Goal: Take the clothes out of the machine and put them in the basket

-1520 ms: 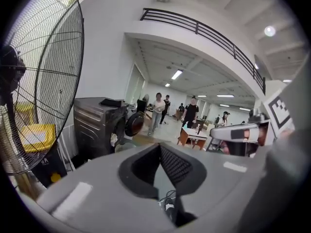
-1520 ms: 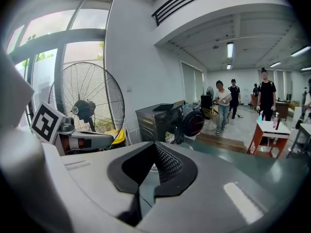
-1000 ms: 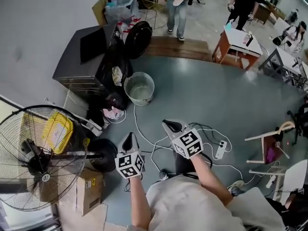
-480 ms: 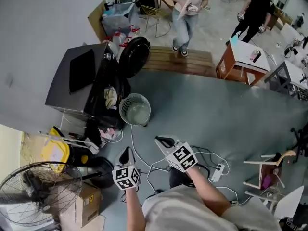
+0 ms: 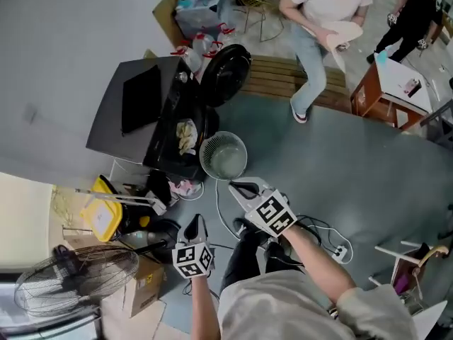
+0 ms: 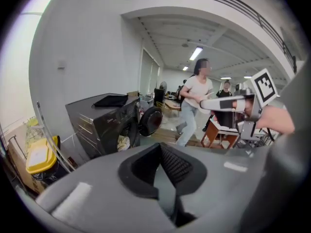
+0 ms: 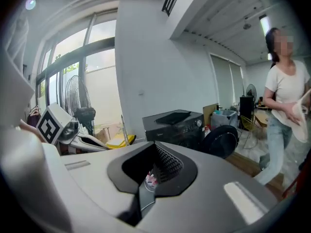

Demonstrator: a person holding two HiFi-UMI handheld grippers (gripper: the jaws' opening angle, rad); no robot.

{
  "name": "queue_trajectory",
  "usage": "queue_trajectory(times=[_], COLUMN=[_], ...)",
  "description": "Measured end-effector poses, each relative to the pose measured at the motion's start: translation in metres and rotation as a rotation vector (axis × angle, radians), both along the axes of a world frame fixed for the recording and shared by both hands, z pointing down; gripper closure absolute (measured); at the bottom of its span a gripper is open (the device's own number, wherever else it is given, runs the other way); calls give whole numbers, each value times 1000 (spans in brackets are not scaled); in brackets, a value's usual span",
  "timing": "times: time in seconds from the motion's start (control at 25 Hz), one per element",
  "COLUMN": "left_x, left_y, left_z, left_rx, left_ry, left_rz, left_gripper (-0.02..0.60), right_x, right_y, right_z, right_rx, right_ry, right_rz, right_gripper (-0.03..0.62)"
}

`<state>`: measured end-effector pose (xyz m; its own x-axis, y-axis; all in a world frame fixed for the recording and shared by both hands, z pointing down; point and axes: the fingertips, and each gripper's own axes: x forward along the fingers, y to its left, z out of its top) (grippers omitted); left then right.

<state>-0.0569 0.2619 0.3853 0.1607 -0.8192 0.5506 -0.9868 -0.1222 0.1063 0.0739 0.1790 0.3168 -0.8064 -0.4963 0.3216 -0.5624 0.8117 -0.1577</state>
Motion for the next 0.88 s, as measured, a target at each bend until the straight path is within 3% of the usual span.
queue_trajectory(times=[0.24, 0.52, 0.88], left_x=[-35, -75, -99], left_y=[-52, -179, -294], left_z=[20, 54, 128], left_rx=[3, 21, -58], left_ry=[22, 62, 71], left_rz=[-40, -60, -8], left_gripper=[523, 523, 523], right_x=[-35, -83, -149], right_y=[-52, -159, -287], right_z=[19, 56, 130], right_rx=[15, 17, -44], right_ry=[66, 159, 181], right_rz=[-34, -36, -76], right_gripper=[597, 597, 597])
